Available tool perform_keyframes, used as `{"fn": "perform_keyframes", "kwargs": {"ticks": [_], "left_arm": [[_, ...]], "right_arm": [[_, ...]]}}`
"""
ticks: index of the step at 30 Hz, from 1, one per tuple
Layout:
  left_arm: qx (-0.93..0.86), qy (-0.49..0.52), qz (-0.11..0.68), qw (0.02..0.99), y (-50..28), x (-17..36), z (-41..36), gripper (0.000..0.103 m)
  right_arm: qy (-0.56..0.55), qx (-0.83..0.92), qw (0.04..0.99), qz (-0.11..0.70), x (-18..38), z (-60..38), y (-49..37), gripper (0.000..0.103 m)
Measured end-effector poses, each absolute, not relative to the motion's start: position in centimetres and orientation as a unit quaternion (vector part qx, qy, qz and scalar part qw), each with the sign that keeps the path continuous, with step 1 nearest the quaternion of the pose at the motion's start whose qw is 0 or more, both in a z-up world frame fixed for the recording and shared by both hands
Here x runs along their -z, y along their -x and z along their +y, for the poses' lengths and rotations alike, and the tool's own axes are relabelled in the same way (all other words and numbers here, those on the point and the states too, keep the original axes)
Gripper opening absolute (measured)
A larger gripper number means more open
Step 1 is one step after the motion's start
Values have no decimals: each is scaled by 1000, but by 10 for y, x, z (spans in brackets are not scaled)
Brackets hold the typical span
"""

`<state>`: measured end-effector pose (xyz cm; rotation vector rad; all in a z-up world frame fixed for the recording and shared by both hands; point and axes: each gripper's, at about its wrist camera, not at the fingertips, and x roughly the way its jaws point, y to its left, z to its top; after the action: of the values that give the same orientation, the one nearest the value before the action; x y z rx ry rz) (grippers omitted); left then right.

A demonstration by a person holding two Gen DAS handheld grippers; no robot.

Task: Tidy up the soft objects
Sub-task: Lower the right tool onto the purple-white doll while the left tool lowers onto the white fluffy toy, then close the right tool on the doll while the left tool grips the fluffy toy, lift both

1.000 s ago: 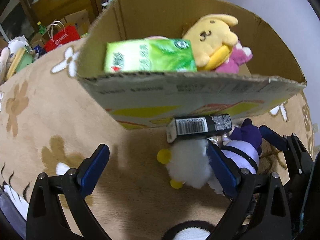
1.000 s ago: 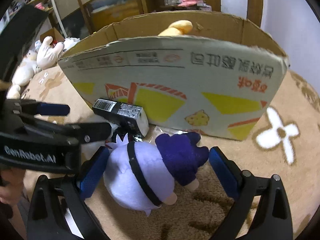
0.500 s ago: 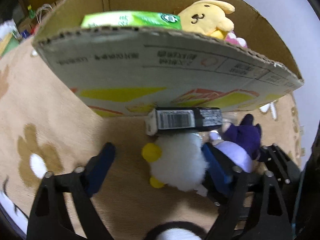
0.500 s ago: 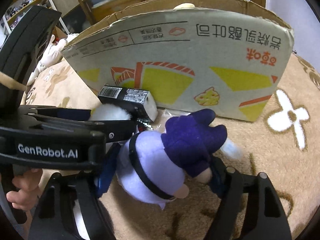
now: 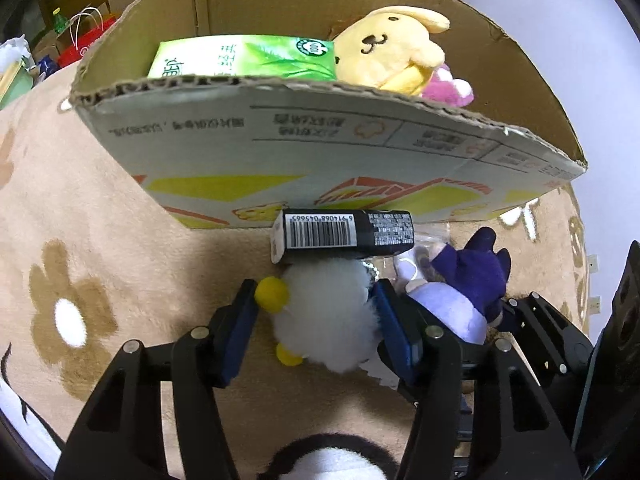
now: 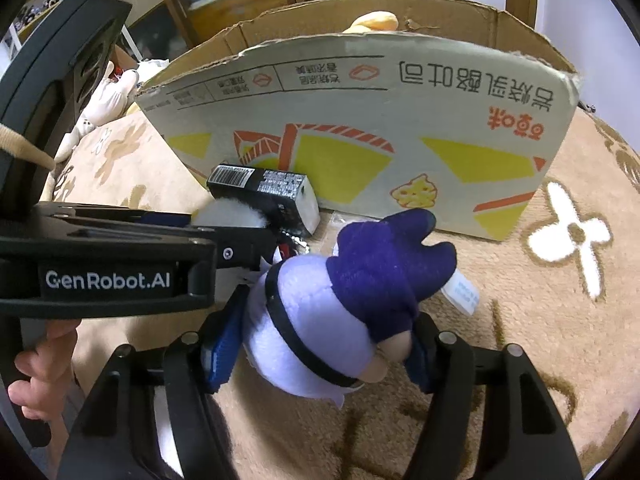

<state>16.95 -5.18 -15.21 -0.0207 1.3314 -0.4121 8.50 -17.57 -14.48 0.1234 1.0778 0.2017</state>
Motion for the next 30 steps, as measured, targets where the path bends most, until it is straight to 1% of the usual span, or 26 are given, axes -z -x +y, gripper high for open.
{"fn": "perform_keyframes", "kwargs": {"ticks": [6,11,14,16,22,30], "left_arm": [[193,13,622,759,-165,162,-60,61],[194,1,624,757,-157,167,-68,60],[190,-27,622,759,-151,174,-84,56],[189,-45,614,765,-146,175,-94,50],[194,-51,598,776,-136,167,-97,35],[173,-65,573,798,-112,143,-90,33]], "right_arm": [[-58,-88,849,517,145,-179,-80,71],[-58,-81,847,522,147,-176,-78,71],[-64,-79,846,524,148,-178,-76,71],[-67,-78,845,524,149,-178,-76,71],[-65,-74,849,519,148,-179,-71,71],[-58,-51,855,513,144,-184,-58,71]]}}
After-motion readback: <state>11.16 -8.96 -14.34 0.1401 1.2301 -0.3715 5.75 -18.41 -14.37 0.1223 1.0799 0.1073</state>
